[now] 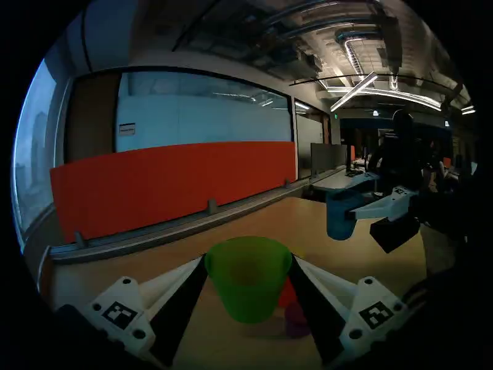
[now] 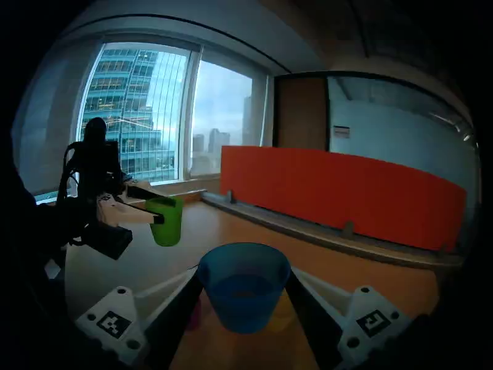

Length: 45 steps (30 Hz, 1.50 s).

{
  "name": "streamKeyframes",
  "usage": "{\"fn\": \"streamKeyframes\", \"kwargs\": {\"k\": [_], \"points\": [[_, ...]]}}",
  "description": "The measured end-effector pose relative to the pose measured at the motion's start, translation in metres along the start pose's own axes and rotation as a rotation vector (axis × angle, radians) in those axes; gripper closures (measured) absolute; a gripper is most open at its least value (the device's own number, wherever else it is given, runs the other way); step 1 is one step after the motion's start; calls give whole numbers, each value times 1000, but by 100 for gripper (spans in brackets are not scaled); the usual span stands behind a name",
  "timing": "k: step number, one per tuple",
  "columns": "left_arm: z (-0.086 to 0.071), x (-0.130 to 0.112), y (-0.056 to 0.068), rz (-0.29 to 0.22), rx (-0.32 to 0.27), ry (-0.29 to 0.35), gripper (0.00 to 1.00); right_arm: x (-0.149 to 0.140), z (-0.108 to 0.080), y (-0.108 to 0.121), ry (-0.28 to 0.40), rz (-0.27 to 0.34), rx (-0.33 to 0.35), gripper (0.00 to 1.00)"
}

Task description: Pour water

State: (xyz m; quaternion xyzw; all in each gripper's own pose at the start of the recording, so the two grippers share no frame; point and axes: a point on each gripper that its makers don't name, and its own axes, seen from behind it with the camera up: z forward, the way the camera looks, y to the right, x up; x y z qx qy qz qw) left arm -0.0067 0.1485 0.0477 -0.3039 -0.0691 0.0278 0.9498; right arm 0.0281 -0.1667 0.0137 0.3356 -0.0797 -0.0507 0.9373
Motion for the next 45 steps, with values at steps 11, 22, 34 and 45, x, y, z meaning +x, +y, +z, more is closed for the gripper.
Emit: {"fn": "streamKeyframes", "kwargs": {"k": [11, 22, 34, 45], "points": [[-8, 0, 15, 33, -22, 26, 10, 22, 5, -2, 29, -50, 16, 9], [-10, -1, 29, 31, -38, 42, 10, 51, 14, -4, 61, -162, 33, 9], [-8, -7, 50, 29, -74, 42, 10, 78, 28, -11, 84, -331, 55, 9], [-6, -10, 66, 28, -112, 46, 10, 101, 44, -13, 97, -501, 47, 9]]}}
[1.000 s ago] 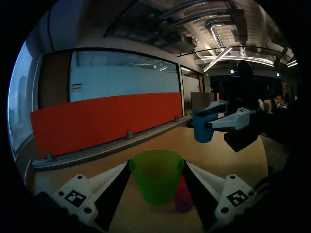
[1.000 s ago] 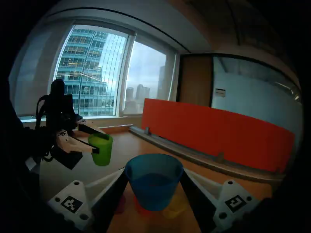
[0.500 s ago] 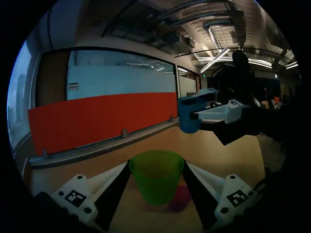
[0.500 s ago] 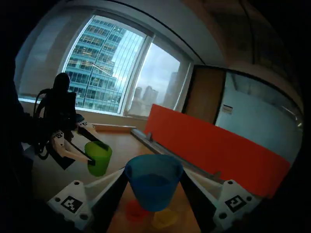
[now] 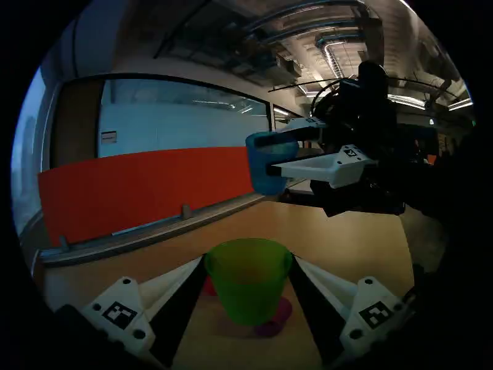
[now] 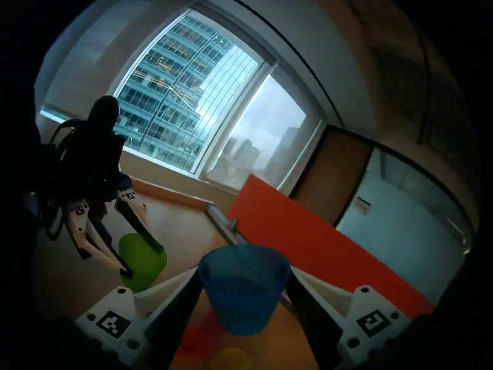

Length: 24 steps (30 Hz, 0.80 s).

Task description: Pour water

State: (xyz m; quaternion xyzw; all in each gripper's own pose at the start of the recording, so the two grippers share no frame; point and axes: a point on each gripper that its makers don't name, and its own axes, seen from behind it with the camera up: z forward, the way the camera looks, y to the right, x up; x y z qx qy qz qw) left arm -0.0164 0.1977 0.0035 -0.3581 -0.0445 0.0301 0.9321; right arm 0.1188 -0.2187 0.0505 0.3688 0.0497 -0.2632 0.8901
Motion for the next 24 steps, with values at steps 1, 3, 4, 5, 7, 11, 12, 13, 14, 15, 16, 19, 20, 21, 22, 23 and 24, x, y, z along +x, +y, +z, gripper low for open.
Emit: {"fn": "streamKeyframes", "kwargs": {"k": [1, 3, 4, 5, 7, 11, 12, 13, 14, 15, 16, 19, 20, 21, 22, 23, 24], "points": [[0, 0, 1, 1, -2, 1, 10, 2, 2, 1, 2, -13, -1, 9], [1, 1, 3, 1, -7, 2, 10, 6, 5, 2, 7, -40, -1, 9], [1, 1, 4, 1, -9, 3, 10, 8, 6, 2, 9, -51, -1, 9], [1, 1, 5, 1, -12, 4, 10, 10, 8, 3, 11, -63, -1, 9], [1, 2, 7, 0, -17, 7, 10, 14, 10, 4, 16, -83, -1, 9], [2, 3, 11, 0, -27, 13, 10, 20, 15, 6, 28, -125, -1, 8], [2, 3, 12, 1, -29, 14, 10, 22, 16, 6, 31, -138, -2, 8], [2, 4, 13, 2, -30, 15, 10, 24, 17, 6, 33, -150, -3, 9], [3, 4, 14, 3, -32, 16, 10, 25, 17, 7, 35, -162, -3, 9], [3, 5, 15, 4, -34, 16, 10, 27, 18, 7, 38, -177, -4, 8], [4, 5, 16, 4, -36, 17, 10, 29, 19, 8, 40, -190, -5, 8], [5, 8, 18, 7, -44, 20, 10, 34, 23, 9, 47, -231, -8, 8], [6, 9, 19, 8, -47, 21, 10, 36, 24, 10, 48, -244, -9, 9], [7, 10, 20, 10, -48, 24, 10, 37, 25, 10, 50, -257, -9, 9], [7, 11, 21, 11, -49, 26, 10, 38, 26, 10, 52, -268, -8, 9], [8, 12, 21, 13, -50, 27, 10, 39, 27, 10, 53, -279, -8, 9], [8, 13, 22, 13, -53, 29, 10, 40, 28, 11, 54, -291, -9, 9]]}}
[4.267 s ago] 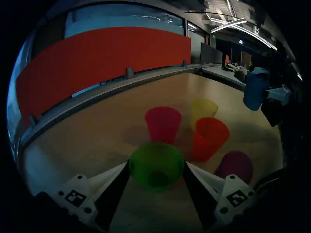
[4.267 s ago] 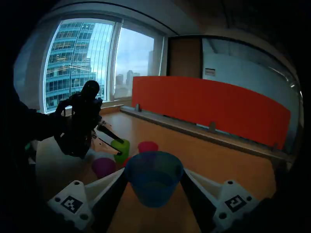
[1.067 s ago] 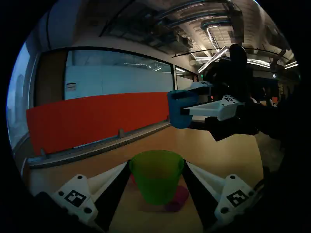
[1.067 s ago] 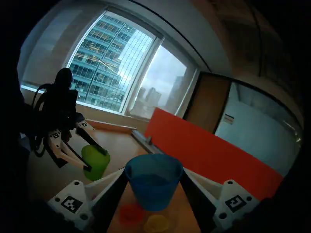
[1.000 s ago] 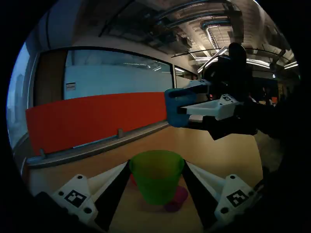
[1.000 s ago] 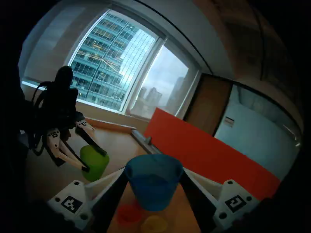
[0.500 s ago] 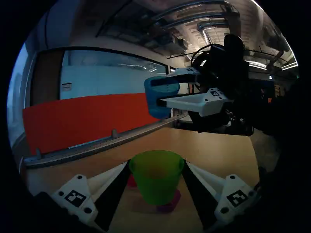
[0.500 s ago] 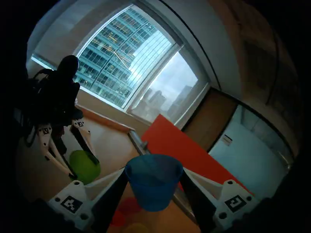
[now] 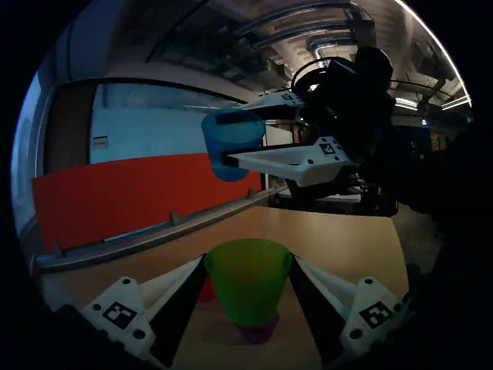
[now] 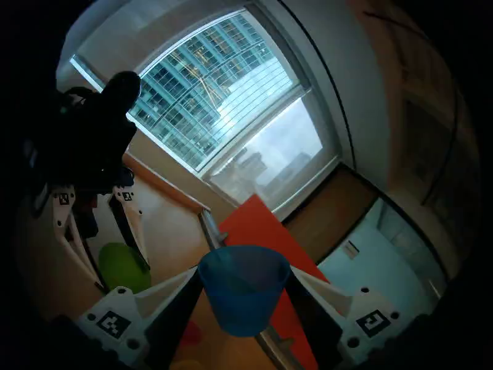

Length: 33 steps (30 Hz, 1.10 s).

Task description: Pour water

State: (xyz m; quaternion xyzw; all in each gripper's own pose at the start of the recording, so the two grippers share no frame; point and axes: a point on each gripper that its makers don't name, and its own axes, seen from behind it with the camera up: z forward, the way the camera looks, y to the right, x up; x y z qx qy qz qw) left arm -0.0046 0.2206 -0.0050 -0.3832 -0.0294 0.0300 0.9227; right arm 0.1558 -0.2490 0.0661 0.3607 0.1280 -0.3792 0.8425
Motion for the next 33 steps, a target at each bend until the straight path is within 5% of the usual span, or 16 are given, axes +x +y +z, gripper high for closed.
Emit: {"fn": "streamKeyframes", "kwargs": {"k": [15, 33], "points": [[4, 10, 6, 14, -14, 13, 10, 13, 9, 13, 12, -187, -31, 9], [6, 15, 7, 18, -16, 20, 10, 21, 10, 23, 20, -304, -49, 9]]}}
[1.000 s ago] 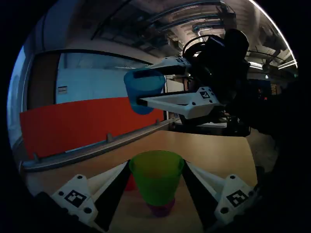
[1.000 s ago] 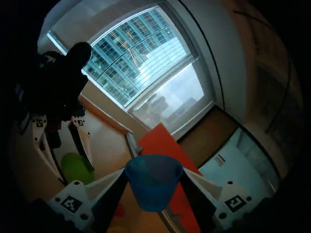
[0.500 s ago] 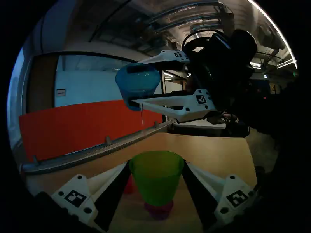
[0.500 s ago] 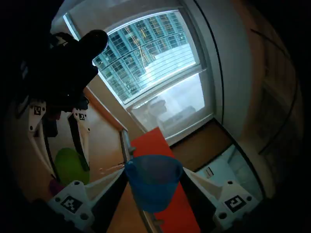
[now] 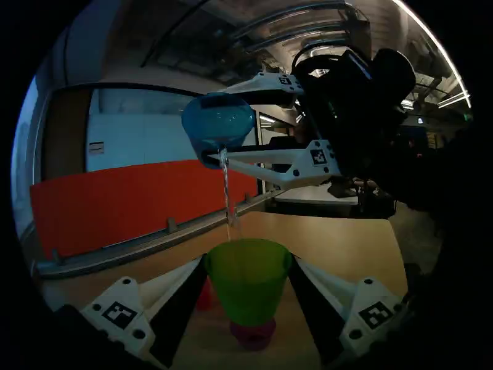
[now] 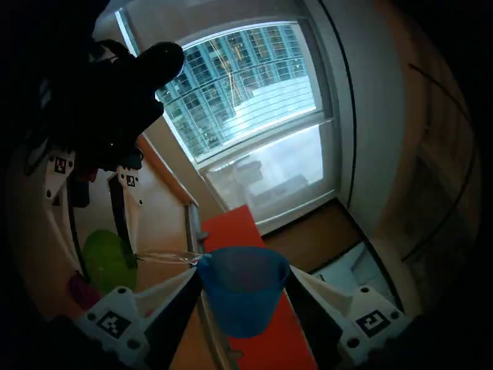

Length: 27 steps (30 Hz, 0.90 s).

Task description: Pour water

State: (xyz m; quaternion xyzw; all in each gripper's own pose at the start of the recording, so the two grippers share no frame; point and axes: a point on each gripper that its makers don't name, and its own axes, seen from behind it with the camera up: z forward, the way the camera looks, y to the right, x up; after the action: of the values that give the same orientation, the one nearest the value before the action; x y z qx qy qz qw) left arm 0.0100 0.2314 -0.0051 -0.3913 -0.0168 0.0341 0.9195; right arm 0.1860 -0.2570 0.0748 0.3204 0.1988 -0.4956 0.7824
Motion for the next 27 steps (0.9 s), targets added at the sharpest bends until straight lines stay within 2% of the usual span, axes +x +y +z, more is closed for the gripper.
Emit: {"fn": "streamKeyframes", "kwargs": {"k": [27], "points": [[3, 1, 3, -3, -1, 7, 11, 8, 2, 14, 14, -142, -26, 9]]}}
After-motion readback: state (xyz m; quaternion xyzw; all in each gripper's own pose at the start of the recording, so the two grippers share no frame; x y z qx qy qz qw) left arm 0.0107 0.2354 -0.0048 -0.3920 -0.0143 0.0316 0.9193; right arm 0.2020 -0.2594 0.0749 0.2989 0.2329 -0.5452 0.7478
